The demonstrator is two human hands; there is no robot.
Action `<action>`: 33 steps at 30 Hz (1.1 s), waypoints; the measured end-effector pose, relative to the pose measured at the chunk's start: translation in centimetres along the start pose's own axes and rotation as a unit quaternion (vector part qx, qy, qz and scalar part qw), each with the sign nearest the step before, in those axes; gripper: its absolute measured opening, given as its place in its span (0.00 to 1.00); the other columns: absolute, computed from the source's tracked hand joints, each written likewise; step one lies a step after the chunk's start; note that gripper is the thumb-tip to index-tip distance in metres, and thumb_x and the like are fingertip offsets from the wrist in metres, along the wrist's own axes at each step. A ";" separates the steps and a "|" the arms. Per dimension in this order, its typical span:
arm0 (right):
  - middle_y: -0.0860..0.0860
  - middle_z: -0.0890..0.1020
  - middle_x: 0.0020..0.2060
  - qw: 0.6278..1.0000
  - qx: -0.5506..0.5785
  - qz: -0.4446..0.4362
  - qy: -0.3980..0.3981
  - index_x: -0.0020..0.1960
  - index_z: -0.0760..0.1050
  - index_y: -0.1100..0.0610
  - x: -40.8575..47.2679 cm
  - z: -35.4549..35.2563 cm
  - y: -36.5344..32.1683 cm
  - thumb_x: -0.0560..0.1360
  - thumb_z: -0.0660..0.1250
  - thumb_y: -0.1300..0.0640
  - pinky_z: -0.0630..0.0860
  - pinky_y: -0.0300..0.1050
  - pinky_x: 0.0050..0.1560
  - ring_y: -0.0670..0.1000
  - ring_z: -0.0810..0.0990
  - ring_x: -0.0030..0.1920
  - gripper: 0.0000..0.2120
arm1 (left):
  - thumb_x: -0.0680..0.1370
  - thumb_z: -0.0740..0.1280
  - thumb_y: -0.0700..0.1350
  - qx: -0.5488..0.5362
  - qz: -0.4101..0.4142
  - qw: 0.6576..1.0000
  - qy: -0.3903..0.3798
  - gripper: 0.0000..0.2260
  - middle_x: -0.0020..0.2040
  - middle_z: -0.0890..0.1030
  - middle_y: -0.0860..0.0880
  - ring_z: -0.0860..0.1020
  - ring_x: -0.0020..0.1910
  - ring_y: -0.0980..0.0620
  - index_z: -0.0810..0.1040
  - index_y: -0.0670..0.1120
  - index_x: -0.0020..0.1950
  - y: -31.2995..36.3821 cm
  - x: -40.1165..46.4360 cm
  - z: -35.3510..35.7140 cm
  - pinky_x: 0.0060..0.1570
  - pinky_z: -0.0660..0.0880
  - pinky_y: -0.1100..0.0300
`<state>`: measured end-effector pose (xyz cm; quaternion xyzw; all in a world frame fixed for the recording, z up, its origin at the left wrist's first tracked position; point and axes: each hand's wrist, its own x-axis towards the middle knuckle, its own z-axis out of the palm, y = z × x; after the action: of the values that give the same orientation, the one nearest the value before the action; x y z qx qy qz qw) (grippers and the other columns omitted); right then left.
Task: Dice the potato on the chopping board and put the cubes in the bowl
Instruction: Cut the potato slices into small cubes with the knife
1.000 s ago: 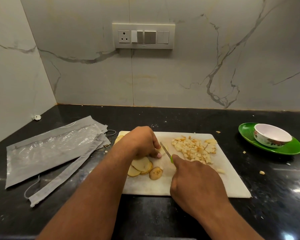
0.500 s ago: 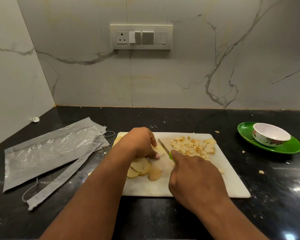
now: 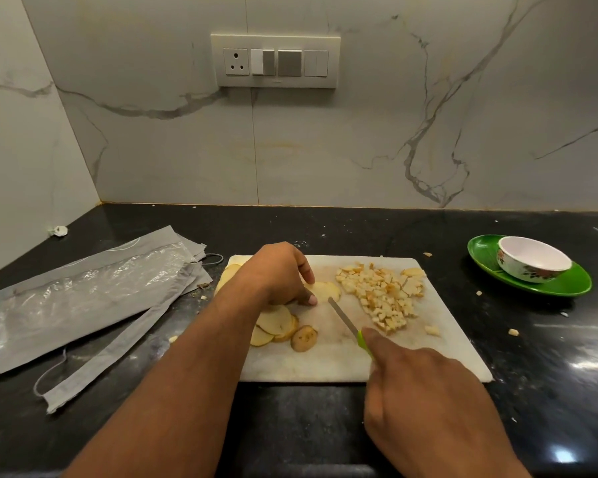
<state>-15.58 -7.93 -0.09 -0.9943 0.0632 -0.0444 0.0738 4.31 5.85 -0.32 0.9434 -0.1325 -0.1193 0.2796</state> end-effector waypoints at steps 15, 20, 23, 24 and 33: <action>0.52 0.77 0.63 1.000 0.006 -0.005 0.014 0.80 0.53 0.49 3.5 1.5 -2.5 0.80 0.57 0.53 0.71 0.46 0.48 0.53 0.77 0.58 0.30 | 0.71 0.82 0.48 -0.028 -0.040 0.999 0.011 0.10 0.44 0.86 0.47 0.85 0.46 0.49 0.86 0.46 0.47 0.2 -0.3 0.2 0.52 0.84 0.50; 0.53 0.77 0.63 1.000 0.005 -0.003 0.011 0.81 0.52 0.50 2.2 1.2 -2.5 0.79 0.57 0.53 0.68 0.46 0.47 0.54 0.76 0.58 0.31 | 0.71 0.81 0.50 -0.027 -0.044 0.999 -0.005 0.13 0.44 0.87 0.45 0.86 0.47 0.46 0.86 0.43 0.48 1.0 -0.1 0.7 0.54 0.84 0.46; 0.52 0.78 0.60 0.999 0.029 0.006 0.033 0.79 0.57 0.49 2.0 1.5 -2.3 0.79 0.57 0.53 0.67 0.45 0.45 0.53 0.75 0.52 0.29 | 0.73 0.80 0.50 -0.029 -0.045 0.999 -0.009 0.12 0.44 0.88 0.44 0.87 0.47 0.45 0.86 0.43 0.49 1.3 -0.5 0.9 0.55 0.84 0.47; 0.51 0.78 0.59 0.998 0.038 0.009 0.040 0.77 0.60 0.48 2.2 1.5 -2.3 0.78 0.57 0.53 0.67 0.45 0.44 0.52 0.74 0.49 0.27 | 0.74 0.79 0.49 -0.037 -0.046 0.998 -0.010 0.11 0.43 0.88 0.44 0.87 0.47 0.45 0.86 0.42 0.48 1.4 -0.6 1.1 0.54 0.84 0.47; 0.49 0.78 0.63 0.999 0.037 0.007 0.037 0.74 0.67 0.47 3.5 0.1 -2.8 0.78 0.59 0.50 0.74 0.46 0.53 0.52 0.77 0.57 0.24 | 0.79 0.73 0.41 -0.093 -0.026 0.995 -0.020 0.02 0.43 0.87 0.41 0.87 0.44 0.44 0.83 0.42 0.49 1.1 -0.7 1.6 0.52 0.85 0.47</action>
<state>-11.74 -5.60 0.54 -0.9881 0.0708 -0.0826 0.1083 2.99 4.36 -0.85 0.9137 -0.1017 -0.1577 0.3604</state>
